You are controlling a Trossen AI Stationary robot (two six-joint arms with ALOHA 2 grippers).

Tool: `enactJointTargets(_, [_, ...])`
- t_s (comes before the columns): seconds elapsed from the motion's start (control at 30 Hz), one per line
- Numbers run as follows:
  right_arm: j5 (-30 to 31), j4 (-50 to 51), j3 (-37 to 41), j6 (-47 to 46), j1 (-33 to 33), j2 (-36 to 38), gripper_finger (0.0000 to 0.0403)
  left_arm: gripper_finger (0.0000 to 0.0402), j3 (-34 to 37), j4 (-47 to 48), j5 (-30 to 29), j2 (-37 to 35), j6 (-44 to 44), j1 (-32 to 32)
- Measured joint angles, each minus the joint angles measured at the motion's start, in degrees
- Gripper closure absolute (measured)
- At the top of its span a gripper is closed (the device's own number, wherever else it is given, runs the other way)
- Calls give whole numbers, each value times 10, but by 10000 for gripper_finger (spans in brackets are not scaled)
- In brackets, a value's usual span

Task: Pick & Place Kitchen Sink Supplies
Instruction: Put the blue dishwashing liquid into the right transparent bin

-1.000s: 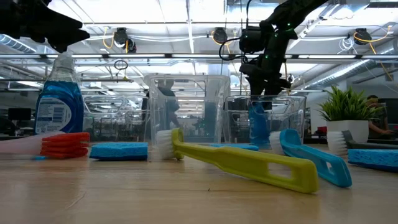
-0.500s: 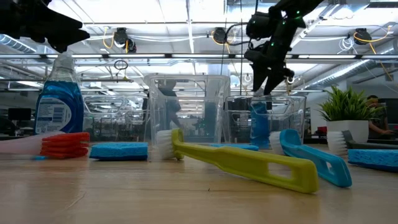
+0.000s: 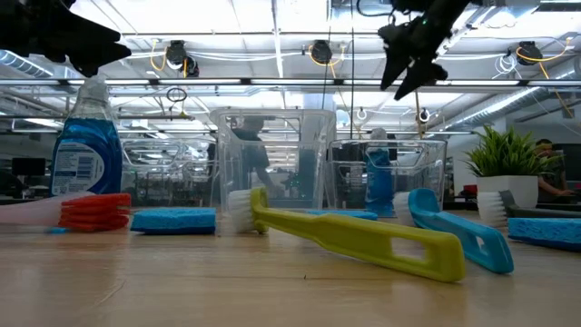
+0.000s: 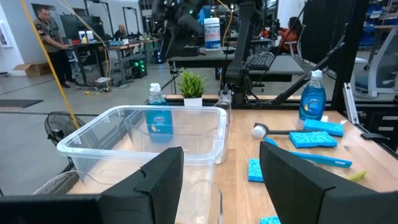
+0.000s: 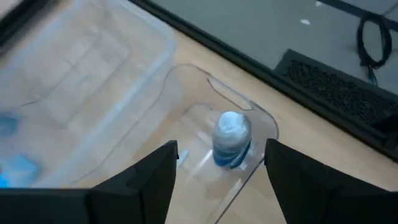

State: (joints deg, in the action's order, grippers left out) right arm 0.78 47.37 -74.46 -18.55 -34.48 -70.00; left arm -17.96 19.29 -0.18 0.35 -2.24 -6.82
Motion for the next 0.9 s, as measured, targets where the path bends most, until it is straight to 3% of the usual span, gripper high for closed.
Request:
enactJointTargets(0.23, [-70,13,0,19,30,59,174,188,0,0,0,0,-2,0])
enactJointTargets(0.53, [-70,93,0,43,85,124,174,188,0,0,0,0,-3,0])
enactJointTargets(0.9, [-71,109,0,18,145,211,174,188,0,0,0,0,-3,0])
